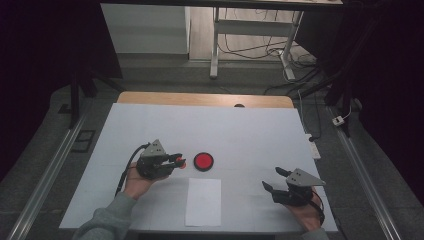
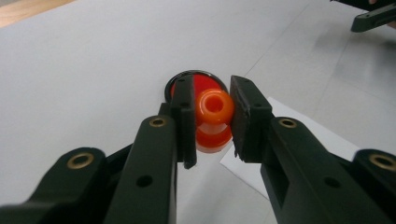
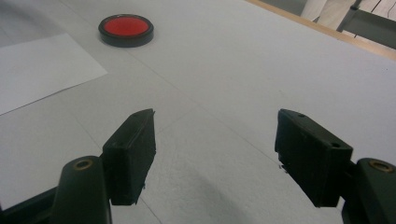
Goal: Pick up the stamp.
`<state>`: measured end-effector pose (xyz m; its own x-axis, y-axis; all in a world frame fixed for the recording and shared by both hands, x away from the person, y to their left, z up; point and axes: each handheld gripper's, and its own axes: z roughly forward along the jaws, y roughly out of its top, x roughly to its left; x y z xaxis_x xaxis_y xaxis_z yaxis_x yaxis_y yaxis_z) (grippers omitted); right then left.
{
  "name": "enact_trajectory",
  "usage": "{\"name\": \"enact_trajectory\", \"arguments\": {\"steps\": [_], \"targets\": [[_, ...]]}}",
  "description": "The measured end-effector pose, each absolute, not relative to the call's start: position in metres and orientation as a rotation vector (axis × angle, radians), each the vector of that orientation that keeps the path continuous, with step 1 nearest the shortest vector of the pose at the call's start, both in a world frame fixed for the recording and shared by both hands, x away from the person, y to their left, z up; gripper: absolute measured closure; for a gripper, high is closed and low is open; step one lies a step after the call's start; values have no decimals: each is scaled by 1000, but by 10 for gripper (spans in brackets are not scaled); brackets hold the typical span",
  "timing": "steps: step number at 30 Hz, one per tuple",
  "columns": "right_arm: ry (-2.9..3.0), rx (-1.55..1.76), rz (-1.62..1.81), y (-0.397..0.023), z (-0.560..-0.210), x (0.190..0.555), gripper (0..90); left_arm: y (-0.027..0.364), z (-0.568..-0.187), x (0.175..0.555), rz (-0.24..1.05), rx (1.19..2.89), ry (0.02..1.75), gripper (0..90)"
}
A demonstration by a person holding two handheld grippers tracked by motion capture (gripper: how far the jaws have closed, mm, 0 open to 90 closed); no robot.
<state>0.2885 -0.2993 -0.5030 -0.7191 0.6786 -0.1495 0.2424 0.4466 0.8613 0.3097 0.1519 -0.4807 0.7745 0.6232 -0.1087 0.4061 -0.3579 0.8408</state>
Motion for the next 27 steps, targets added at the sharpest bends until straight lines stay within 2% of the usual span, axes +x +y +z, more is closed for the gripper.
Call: {"name": "enact_trajectory", "arguments": {"steps": [27], "targets": [[2220, 755, 1206, -296, -502, 288, 284, 121, -463, 294, 151, 1953, 635, 724]]}}
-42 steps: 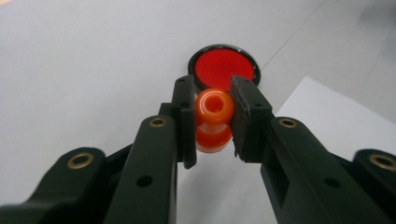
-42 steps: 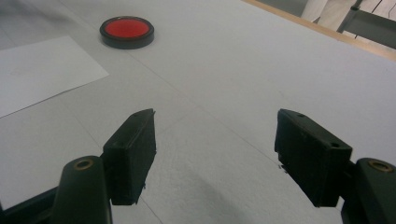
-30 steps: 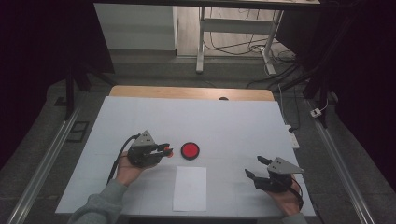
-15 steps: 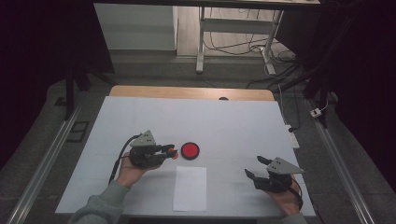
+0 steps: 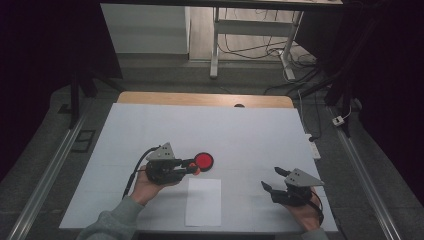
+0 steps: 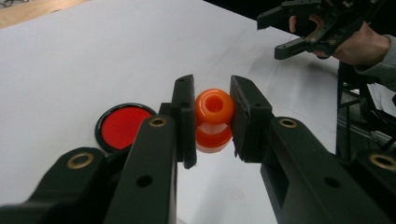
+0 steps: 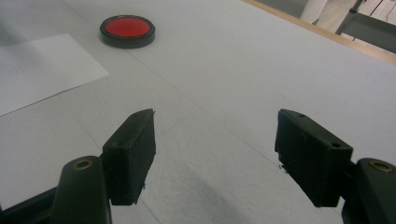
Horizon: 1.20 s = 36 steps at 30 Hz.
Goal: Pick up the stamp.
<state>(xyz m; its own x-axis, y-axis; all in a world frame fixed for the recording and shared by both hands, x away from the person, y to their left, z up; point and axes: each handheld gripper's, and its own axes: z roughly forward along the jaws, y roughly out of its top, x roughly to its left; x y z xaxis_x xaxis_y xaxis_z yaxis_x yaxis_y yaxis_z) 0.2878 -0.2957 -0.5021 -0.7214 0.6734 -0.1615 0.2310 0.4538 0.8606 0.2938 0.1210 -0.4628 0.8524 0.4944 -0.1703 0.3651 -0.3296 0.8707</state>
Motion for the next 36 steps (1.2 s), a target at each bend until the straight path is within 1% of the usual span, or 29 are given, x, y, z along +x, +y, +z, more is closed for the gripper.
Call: {"name": "enact_trajectory", "arguments": {"steps": [17, 36], "targets": [[2222, 751, 1203, -294, -503, 288, 282, 98, -465, 292, 113, 1988, 579, 724], [2215, 749, 1211, -294, -502, 287, 280, 96, -465, 293, 109, 1985, 585, 724]]}}
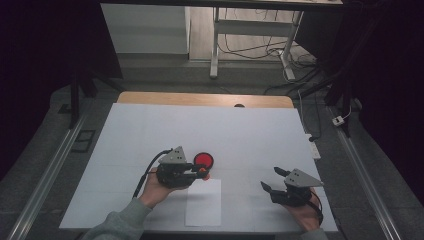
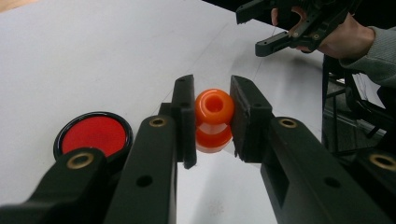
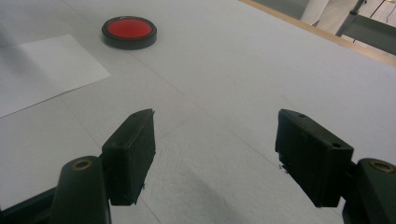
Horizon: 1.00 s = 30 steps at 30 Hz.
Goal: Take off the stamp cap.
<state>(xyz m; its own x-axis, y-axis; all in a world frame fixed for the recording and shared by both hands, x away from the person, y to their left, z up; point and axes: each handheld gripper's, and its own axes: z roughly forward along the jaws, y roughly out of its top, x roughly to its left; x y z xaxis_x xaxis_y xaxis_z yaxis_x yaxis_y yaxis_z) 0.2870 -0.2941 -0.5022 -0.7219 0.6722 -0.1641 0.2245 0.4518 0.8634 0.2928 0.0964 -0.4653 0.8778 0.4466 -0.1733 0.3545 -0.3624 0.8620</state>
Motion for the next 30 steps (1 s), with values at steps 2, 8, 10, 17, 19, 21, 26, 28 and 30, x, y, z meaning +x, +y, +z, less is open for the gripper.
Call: {"name": "enact_trajectory", "arguments": {"steps": [2, 8, 10, 17, 19, 21, 26, 28, 30], "targets": [[2216, 749, 1208, -294, -502, 287, 279, 97, -466, 294, 109, 1989, 583, 724], [2215, 753, 1214, -294, -502, 287, 277, 97, -467, 294, 110, 1991, 589, 724], [2217, 750, 1214, -293, -502, 287, 277, 98, -466, 294, 111, 1990, 589, 724], [2231, 739, 1233, -287, -500, 287, 280, 97, -467, 295, 111, 1993, 591, 724], [2232, 737, 1243, -285, -499, 287, 281, 97, -467, 295, 111, 1993, 593, 724], [2234, 739, 1254, -282, -498, 288, 282, 97, -468, 295, 113, 1995, 594, 724], [2245, 738, 1278, -275, -497, 288, 288, 97, -469, 296, 112, 2000, 594, 724], [2252, 738, 1281, -272, -496, 288, 290, 97, -469, 296, 110, 2000, 596, 724], [2256, 737, 1298, -269, -497, 288, 292, 97, -470, 296, 109, 2000, 596, 724]]}}
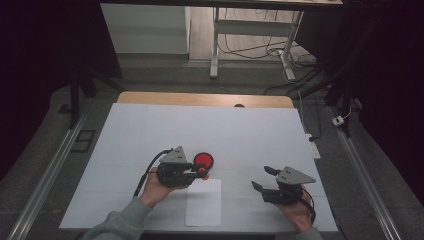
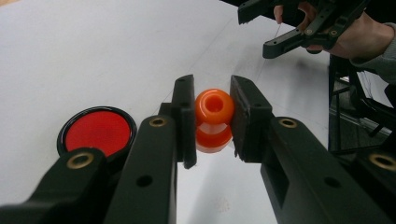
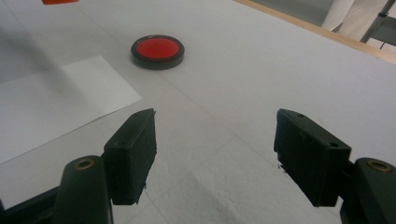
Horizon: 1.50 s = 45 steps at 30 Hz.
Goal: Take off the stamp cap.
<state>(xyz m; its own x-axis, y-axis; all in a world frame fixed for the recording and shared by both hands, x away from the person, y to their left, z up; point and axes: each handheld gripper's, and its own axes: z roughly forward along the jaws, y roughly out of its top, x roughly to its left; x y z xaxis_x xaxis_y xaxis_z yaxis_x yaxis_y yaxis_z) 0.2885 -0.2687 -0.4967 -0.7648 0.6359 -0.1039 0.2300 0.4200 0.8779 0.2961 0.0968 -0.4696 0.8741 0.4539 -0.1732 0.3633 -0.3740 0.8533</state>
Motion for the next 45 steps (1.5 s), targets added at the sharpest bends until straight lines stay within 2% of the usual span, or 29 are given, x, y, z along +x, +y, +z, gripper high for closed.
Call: {"name": "enact_trajectory", "arguments": {"steps": [45], "targets": [[2411, 583, 1400, -185, -500, 283, 299, 95, -472, 297, 99, 2006, 597, 724]]}}
